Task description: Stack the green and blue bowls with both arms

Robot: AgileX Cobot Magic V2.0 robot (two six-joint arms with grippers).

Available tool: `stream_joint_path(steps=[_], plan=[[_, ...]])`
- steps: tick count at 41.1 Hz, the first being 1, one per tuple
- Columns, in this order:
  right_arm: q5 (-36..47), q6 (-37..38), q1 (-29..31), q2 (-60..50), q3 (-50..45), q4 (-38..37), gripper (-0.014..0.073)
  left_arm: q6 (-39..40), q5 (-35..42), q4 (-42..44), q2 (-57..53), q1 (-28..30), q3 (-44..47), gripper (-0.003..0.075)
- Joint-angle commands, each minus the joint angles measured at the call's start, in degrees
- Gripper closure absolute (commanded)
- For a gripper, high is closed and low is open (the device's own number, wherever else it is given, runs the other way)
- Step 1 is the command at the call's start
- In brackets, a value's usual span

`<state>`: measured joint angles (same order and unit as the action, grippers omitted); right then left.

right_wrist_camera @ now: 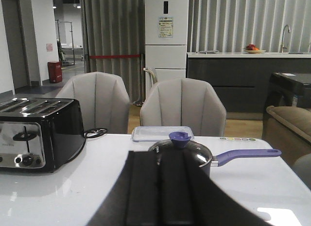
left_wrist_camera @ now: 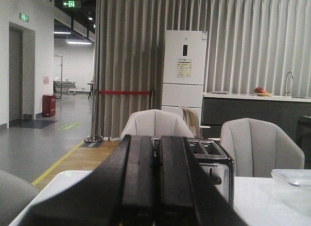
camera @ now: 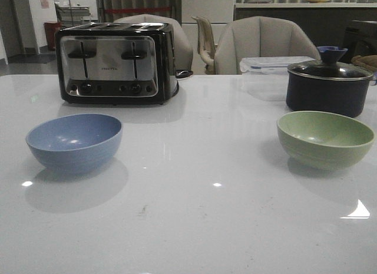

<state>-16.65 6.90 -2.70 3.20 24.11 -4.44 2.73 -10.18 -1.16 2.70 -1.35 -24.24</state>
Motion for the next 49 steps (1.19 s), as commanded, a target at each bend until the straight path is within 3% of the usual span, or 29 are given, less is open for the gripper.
stream_joint_path(steps=[1, 7, 15, 27, 35, 39, 41, 44, 49], plan=[[-1.58, -0.29, 0.28, 6.16, 7.62, -0.76, 0.0559, 0.33, -1.60, -0.19, 4.94, -0.17, -7.81, 0.0620], [-10.27, -0.29, 0.28, 13.74, 14.64, -0.70, 0.0559, 0.33, -7.86, -0.19, 11.34, -0.17, -14.13, 0.0620], [-16.80, -0.29, 0.28, 23.26, 16.54, -0.64, 0.0559, 0.33, -12.48, -0.19, 17.44, -0.17, -14.60, 0.0620], [-17.31, -0.29, 0.28, 34.82, 14.00, -0.64, 0.0559, 0.33, -18.80, -0.37, 23.62, -0.17, -11.45, 0.0620], [-17.89, -0.29, 0.28, 40.71, 13.72, -0.64, 0.0557, 0.33, -18.13, -0.37, 25.91, -0.17, -9.40, 0.0619], [-18.02, -0.29, 0.28, 43.16, 13.72, -0.64, 0.0494, 0.33, -18.50, 0.12, 27.04, -0.17, -9.01, 0.0610], [-18.02, -0.29, 0.28, 44.17, 13.72, -0.64, 0.0421, 0.33, -18.59, 0.41, 27.68, -0.17, -9.01, 0.0575], [-18.02, -0.29, 0.28, 45.39, 13.72, -0.64, 0.0284, 0.33, -18.59, 1.16, 28.69, -0.17, -9.01, 0.0463], [-18.20, -0.29, 0.28, 46.99, 13.72, -0.64, 0.0078, 0.33, -18.59, 1.53, 30.40, -0.17, -9.01, 0.0183]])
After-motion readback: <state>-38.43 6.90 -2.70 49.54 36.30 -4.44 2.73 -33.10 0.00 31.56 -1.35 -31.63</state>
